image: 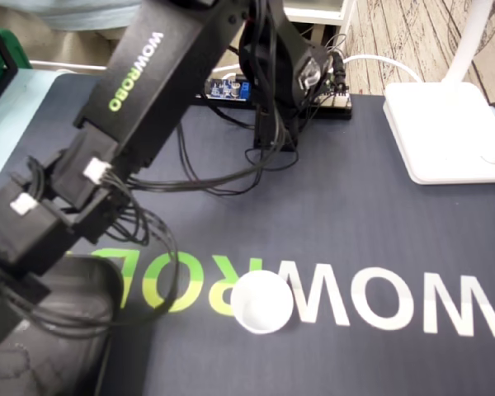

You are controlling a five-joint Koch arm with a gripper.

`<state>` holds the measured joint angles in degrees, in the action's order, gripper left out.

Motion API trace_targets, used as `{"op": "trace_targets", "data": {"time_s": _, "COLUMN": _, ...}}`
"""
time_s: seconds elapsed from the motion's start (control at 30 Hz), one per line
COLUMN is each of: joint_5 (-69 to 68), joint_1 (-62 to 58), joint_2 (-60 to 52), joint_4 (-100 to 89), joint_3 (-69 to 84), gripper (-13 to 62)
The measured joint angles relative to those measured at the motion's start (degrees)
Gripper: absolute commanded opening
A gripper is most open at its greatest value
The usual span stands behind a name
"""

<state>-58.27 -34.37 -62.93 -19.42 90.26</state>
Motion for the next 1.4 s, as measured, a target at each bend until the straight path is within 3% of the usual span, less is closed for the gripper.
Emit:
{"op": "trace_targets", "data": {"time_s": 0.13, "joint_5": 2.46, "joint_1": -0.26, "joint_2": -0.35, "joint_4": 0.0, "joint_3": 0.0, "gripper": 1.9}}
{"op": "trace_targets", "data": {"time_s": 0.27, "joint_5": 13.54, "joint_1": 0.18, "joint_2": -5.1, "joint_4": 0.0, "joint_3": 2.81, "gripper": 1.9}}
{"op": "trace_targets", "data": {"time_s": 0.67, "joint_5": 70.58, "joint_1": 6.24, "joint_2": -28.56, "joint_4": 0.0, "joint_3": 24.96, "gripper": 1.9}}
{"op": "trace_targets", "data": {"time_s": 0.73, "joint_5": 86.92, "joint_1": 10.28, "joint_2": -35.86, "joint_4": -0.26, "joint_3": 32.17, "gripper": 1.9}}
{"op": "trace_targets", "data": {"time_s": 1.0, "joint_5": 117.51, "joint_1": 24.87, "joint_2": -48.52, "joint_4": -0.35, "joint_3": 46.41, "gripper": 1.9}}
{"op": "trace_targets", "data": {"time_s": 1.2, "joint_5": 141.42, "joint_1": 35.51, "joint_2": -49.22, "joint_4": -3.43, "joint_3": 52.73, "gripper": 1.9}}
{"op": "trace_targets", "data": {"time_s": 1.4, "joint_5": 148.89, "joint_1": 35.86, "joint_2": -45.62, "joint_4": -4.83, "joint_3": 53.61, "gripper": 1.9}}
